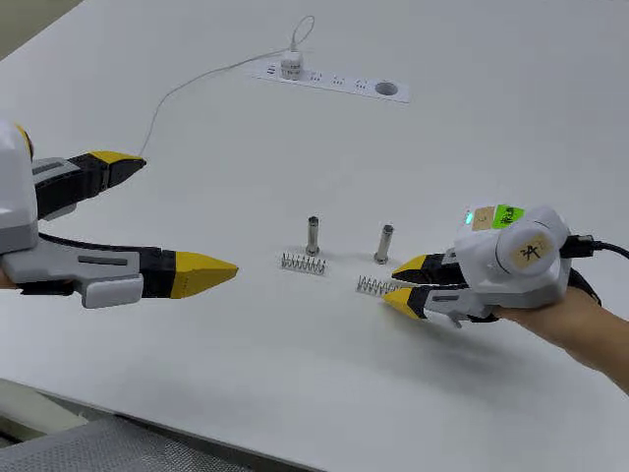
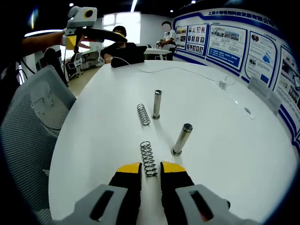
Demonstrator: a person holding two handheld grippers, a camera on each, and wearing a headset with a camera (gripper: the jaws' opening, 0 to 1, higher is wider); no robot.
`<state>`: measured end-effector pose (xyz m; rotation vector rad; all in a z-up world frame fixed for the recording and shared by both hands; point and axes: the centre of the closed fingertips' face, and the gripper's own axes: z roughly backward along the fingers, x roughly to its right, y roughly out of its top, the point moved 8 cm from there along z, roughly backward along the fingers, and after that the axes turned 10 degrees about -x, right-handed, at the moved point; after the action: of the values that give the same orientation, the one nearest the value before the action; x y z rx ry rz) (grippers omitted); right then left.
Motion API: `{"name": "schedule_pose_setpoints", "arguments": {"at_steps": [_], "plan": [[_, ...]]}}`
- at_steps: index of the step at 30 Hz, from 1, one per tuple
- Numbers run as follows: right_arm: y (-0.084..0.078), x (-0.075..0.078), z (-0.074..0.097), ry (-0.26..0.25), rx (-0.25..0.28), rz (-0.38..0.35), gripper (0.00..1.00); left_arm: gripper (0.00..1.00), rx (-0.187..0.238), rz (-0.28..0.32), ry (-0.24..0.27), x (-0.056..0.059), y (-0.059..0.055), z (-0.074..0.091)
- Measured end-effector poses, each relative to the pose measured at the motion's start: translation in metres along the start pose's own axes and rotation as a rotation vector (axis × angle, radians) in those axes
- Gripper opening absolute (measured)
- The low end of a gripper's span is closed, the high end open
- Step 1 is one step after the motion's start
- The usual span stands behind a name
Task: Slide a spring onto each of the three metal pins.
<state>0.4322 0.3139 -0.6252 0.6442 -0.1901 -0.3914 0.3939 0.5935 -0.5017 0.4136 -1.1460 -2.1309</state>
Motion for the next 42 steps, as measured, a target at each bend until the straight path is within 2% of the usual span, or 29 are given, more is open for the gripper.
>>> {"name": "schedule_pose_setpoints", "arguments": {"at_steps": [3,9,15,18,22,26,32,34,38,40,42], "plan": [[-0.002,-0.001,-0.002,0.003,-0.017,0.004,0.16,0.99,0.001,0.001,-0.005,0.002,0.001,-0.001],[-0.001,0.0,-0.002,0.016,0.0,-0.023,0.13,0.99,-0.007,0.004,-0.011,0.004,-0.001,-0.003],[-0.003,0.0,-0.003,0.043,0.027,-0.094,0.11,0.99,0.029,0.017,-0.009,0.004,0.006,-0.001],[-0.002,-0.001,-0.002,0.034,0.018,-0.083,0.11,0.99,0.026,0.009,-0.01,0.005,0.007,-0.001],[-0.002,-0.003,-0.001,0.03,0.006,-0.064,0.11,0.95,0.04,-0.023,0.018,0.006,0.011,-0.001],[-0.002,-0.004,0.006,0.031,0.01,-0.062,0.11,0.95,0.045,-0.032,0.001,0.01,0.016,-0.002],[0.005,-0.005,0.02,0.006,0.005,-0.012,0.11,0.95,0.041,-0.055,-0.012,0.016,0.018,-0.005],[0.009,-0.006,0.026,0.001,0.009,0.01,0.11,0.92,0.045,-0.092,0.01,0.018,0.02,-0.005],[0.016,-0.006,0.038,-0.005,0.017,0.045,0.11,0.93,0.04,-0.099,0.007,0.021,0.022,-0.007],[0.02,-0.006,0.044,-0.026,0.019,0.106,0.11,0.93,0.035,-0.114,0.015,0.022,0.023,-0.009],[0.021,-0.008,0.051,-0.022,0.008,0.125,0.11,0.92,0.03,-0.128,0.016,0.023,0.023,-0.012]]}}
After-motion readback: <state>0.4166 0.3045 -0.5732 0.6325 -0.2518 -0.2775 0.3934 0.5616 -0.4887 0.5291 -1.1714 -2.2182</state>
